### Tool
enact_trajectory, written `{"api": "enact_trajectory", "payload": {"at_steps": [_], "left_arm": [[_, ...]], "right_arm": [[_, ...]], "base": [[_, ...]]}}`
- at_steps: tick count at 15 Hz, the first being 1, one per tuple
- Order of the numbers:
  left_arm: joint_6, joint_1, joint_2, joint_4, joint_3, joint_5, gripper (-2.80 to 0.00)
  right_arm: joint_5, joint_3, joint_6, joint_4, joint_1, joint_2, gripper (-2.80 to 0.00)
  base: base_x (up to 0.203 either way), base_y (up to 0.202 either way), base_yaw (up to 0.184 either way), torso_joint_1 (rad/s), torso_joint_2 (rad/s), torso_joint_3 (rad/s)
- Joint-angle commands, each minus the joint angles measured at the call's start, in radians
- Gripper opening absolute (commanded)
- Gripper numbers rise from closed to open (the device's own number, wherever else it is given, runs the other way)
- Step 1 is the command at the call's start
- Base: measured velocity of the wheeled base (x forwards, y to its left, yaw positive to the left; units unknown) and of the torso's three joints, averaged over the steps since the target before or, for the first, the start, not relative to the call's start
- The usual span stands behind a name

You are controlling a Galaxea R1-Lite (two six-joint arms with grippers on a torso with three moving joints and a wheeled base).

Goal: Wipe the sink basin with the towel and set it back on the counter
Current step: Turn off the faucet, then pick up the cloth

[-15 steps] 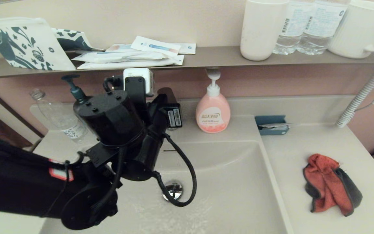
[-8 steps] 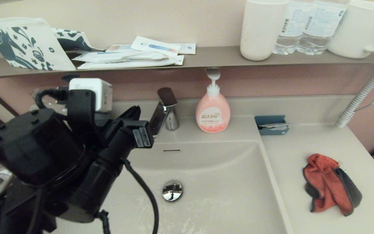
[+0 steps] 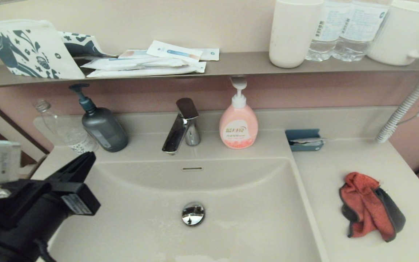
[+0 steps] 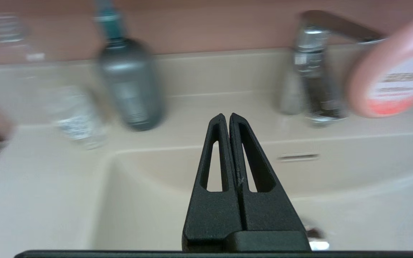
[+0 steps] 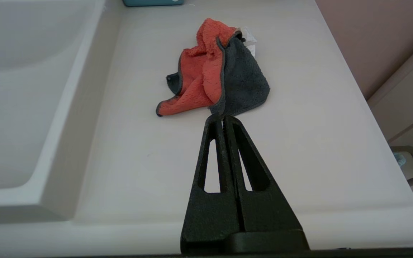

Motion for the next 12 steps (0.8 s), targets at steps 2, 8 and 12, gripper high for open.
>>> {"api": "enact_trajectory", "payload": {"at_steps": [2,8,12], "left_arm": [[0.001,0.169,-0.158,0.017,0.050,-0.078,-2.80],[0.004,0.507,-0.457,0.274,0.027,-0.097,-2.80],[-0.004,0.646,-0.745,0.657,0.006,-0.098,-2.80]], "right_arm": [[0.001,0.000,0.000,0.000,0.000,0.001,-2.80],[0.000,0.000,0.000,0.000,0.000,0.001,-2.80],[0.000,0.000,0.000,0.000,0.000,0.001,-2.80]], "base": [[0.000,0.000,0.000,0.000,0.00,0.000],[0.000,0.000,0.000,0.000,0.00,0.000],[0.000,0.000,0.000,0.000,0.00,0.000]]}}
